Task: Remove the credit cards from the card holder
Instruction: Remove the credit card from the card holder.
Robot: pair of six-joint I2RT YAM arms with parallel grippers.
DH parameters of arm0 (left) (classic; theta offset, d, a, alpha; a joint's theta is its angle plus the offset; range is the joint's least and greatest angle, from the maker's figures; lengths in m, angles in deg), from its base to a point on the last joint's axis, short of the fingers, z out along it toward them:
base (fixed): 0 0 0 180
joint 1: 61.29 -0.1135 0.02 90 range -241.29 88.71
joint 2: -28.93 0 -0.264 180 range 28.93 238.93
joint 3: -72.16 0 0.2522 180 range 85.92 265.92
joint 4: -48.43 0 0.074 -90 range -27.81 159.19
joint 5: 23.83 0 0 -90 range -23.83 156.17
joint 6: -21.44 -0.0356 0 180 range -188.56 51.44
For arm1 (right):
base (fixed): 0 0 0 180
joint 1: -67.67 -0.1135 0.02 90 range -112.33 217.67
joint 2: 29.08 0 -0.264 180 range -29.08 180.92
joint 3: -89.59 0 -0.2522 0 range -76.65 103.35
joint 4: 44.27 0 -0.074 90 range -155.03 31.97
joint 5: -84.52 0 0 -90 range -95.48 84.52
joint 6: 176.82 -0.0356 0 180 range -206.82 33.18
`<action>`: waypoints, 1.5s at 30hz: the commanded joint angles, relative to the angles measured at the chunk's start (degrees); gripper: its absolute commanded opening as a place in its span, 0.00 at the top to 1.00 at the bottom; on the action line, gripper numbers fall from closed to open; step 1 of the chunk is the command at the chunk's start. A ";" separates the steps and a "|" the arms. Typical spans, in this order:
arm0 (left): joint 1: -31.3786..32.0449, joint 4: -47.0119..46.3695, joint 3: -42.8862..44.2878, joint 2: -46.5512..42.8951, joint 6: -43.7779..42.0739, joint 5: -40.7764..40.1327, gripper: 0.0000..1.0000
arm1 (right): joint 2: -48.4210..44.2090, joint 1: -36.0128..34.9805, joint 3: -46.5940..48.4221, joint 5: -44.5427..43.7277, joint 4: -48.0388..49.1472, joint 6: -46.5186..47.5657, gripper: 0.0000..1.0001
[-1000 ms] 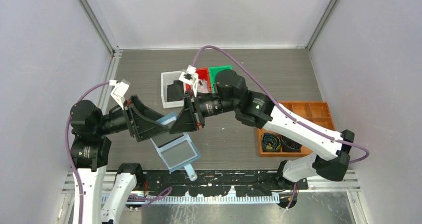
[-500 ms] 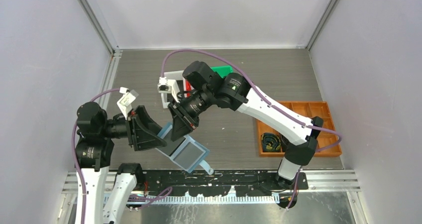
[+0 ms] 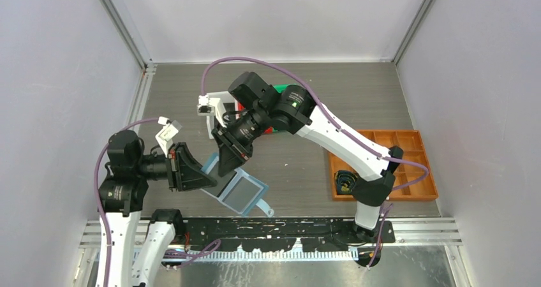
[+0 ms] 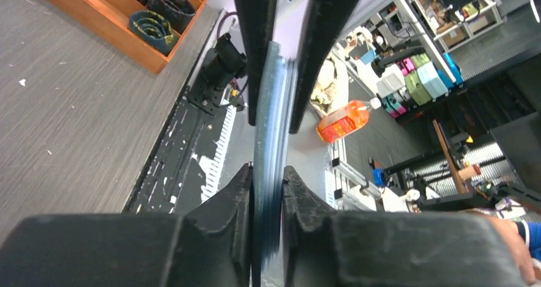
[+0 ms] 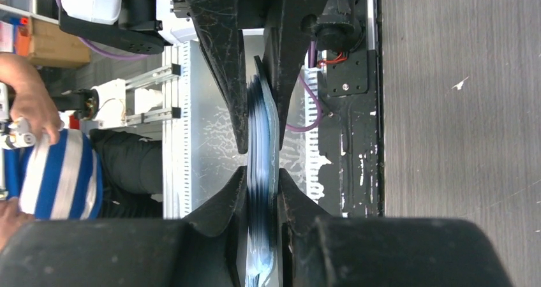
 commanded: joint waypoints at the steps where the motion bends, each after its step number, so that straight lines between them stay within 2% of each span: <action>1: -0.07 5.57 2.59 2.33 -5.99 1.15 0.91 | 2.02 -0.37 5.22 2.08 0.42 0.10 0.85; 3: -0.03 5.66 2.80 1.71 -6.93 0.07 0.99 | 2.08 -0.29 4.79 1.10 2.47 -0.98 0.70; 5: -0.03 5.61 3.48 0.79 -8.17 -2.49 1.00 | 0.16 0.51 -0.11 0.44 7.78 -4.12 0.59; 8: -0.03 3.13 3.83 -0.77 -6.79 -7.25 1.00 | -6.85 2.79 -14.61 4.47 24.03 -12.65 0.51; 10: -0.03 -0.80 3.30 -1.64 -3.24 -9.20 1.00 | -13.24 4.62 -26.23 6.96 38.91 -21.14 0.46; 12: -0.03 -4.15 2.96 -2.18 -0.05 -10.24 1.00 | -20.19 5.63 -36.97 8.60 51.98 -26.73 0.44; 14: -0.03 -6.24 2.94 -2.40 2.66 -10.64 1.00 | -24.91 5.86 -44.47 9.01 59.53 -29.09 0.42; 19: -0.03 -11.10 2.28 -2.63 8.53 -10.64 1.00 | -32.12 5.86 -54.18 8.17 65.55 -30.88 0.42; 21: -0.03 -12.66 1.83 -3.10 10.08 -11.09 1.00 | -33.14 5.81 -56.17 7.63 67.27 -32.16 0.46; 23: -0.03 -13.86 1.30 -3.42 11.14 -11.16 1.00 | -33.08 5.86 -56.56 7.29 67.33 -32.85 0.59; 25: -0.03 -14.02 0.74 -3.40 11.44 -9.89 1.00 | -32.09 5.93 -54.13 6.34 62.15 -31.36 0.71; 26: -0.03 -13.73 0.38 -3.28 11.64 -9.56 0.92 | -31.35 5.94 -52.15 5.50 57.75 -29.30 0.76; 28: -0.04 -10.75 -0.03 -3.04 11.06 -10.02 0.54 | -28.75 5.97 -47.51 3.91 48.39 -24.35 0.82; 29: -0.03 -9.00 0.00 -2.84 10.52 -10.15 0.42 | -27.59 5.95 -44.93 3.47 44.09 -22.14 0.84; 31: -0.04 -7.08 0.24 -2.29 9.79 -10.05 0.29 | -25.54 5.95 -41.26 2.74 37.84 -18.89 0.88; 33: -0.03 -5.60 0.75 -1.11 8.70 -9.30 0.24 | -24.37 5.95 -38.89 1.90 33.91 -16.39 0.90; 36: -0.03 -1.58 2.13 0.65 4.96 -8.02 0.28 | -23.81 5.96 -36.93 1.42 30.45 -13.17 0.90; 41: -0.03 0.04 2.89 1.24 2.88 -5.10 0.50 | -23.77 5.94 -35.55 1.71 28.50 -10.18 0.91; 45: -0.03 -0.88 2.45 0.81 3.61 -4.19 0.67 | -22.70 6.01 -34.36 2.21 27.39 -9.54 0.84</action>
